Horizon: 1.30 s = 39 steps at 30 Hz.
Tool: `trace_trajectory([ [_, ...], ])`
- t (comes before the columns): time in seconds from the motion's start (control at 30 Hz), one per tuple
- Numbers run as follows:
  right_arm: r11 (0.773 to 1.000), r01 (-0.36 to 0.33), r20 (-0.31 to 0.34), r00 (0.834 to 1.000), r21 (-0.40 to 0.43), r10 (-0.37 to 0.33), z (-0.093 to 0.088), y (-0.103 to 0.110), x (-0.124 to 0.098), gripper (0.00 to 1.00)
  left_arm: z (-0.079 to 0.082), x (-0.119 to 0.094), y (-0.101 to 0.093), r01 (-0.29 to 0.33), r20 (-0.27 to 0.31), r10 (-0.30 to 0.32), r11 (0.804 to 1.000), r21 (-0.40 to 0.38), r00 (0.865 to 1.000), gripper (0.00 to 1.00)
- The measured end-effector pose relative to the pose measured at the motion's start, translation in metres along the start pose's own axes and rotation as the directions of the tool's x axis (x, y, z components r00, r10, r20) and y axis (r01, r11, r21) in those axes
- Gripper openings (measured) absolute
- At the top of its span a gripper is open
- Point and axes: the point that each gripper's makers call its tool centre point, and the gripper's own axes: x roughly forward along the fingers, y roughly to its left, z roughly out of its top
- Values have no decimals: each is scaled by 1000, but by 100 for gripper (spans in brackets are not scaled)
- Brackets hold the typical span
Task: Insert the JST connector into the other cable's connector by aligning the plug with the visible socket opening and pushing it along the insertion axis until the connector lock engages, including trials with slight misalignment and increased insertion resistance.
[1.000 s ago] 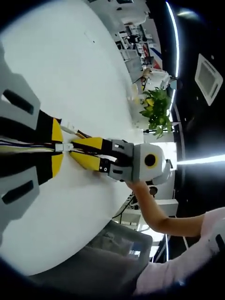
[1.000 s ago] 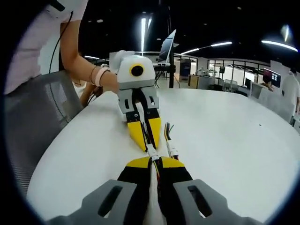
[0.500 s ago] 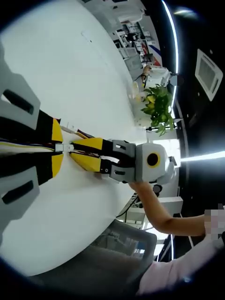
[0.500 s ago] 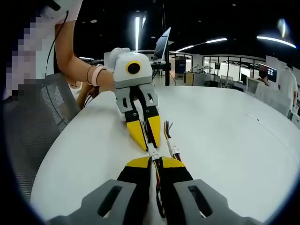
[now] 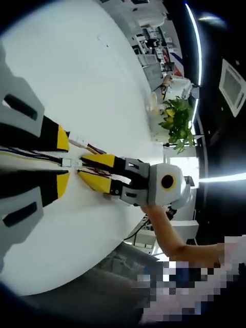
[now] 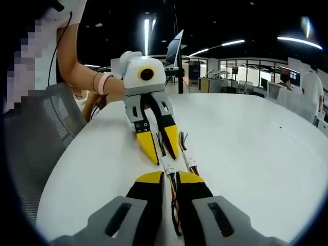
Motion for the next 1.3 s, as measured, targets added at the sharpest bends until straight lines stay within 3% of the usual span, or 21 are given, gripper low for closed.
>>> trace_trajectory([
  [0.23,999,21,22,1000,28,-21,8,2,-10,10,-1,-4,-4,-10,-19,9,1000,-22,1000,13],
  [0.5,996,68,37,997,50,-69,21,5,-21,15,15,-16,-5,-48,6,48,998,-30,999,16],
  [0.8,990,123,36,991,69,-126,31,11,-38,23,29,-41,3,-145,26,148,985,-99,989,29],
  [0.9,984,130,38,990,121,-136,34,13,-42,30,31,-47,1,-152,9,154,984,-98,988,36],
  [1.1,978,169,27,984,126,-173,40,16,-54,34,41,-62,-1,-183,24,188,974,-134,982,46],
  [1.2,957,217,8,975,193,-223,42,14,-62,40,45,-69,2,-231,21,236,963,-140,972,57],
  [1.3,946,242,3,969,218,-248,45,15,-67,51,51,-75,1,-253,39,260,958,-138,965,56],
])
